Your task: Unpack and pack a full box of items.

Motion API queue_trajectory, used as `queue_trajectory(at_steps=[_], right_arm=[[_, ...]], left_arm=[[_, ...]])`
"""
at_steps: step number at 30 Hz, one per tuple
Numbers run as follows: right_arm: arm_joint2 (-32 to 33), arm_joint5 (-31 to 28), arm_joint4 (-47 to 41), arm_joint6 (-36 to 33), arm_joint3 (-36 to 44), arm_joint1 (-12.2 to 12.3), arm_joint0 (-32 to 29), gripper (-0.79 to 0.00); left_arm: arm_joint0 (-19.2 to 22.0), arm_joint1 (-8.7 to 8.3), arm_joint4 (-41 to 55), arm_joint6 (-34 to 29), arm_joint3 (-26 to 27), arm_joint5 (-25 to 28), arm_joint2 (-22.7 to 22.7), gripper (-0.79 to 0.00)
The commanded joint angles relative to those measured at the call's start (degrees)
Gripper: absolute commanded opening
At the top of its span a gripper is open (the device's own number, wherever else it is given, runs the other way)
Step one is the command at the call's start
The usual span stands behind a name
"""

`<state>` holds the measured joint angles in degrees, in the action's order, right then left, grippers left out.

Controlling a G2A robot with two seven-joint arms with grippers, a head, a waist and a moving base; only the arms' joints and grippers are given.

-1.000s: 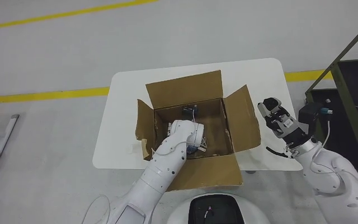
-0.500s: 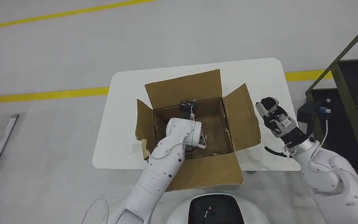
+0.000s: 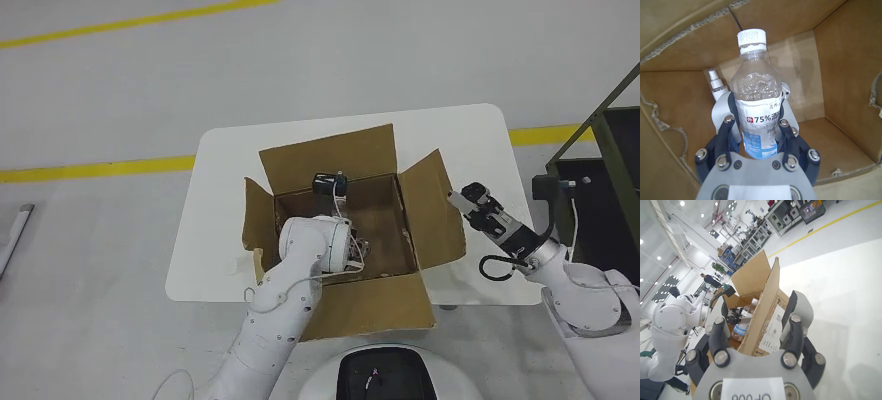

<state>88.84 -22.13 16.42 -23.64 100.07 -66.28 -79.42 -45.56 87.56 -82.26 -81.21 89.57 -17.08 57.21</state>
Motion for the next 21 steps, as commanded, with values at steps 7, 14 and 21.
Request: queue_trajectory(at_steps=[7,14,21], right_arm=[[-2.15,1.82,-0.83,-2.34,-4.19,-0.04,2.7,-0.785],[-3.03,1.23,-3.82,-0.55,-5.99,-0.25,3.49,-0.785],[-2.75,-0.74,-6.93,5.06,-7.17,-0.6,3.32,-0.785]], left_arm=[[-2.89,-0.66,-1.52,-1.87,7.67,1.27,4.3,-0.785],[-4.36,-0.99,-1.91,-3.01,12.1,2.28,7.49,-0.785],[-4.78,-1.08,-2.46,-3.16,15.32,2.29,9.68,-0.785]])
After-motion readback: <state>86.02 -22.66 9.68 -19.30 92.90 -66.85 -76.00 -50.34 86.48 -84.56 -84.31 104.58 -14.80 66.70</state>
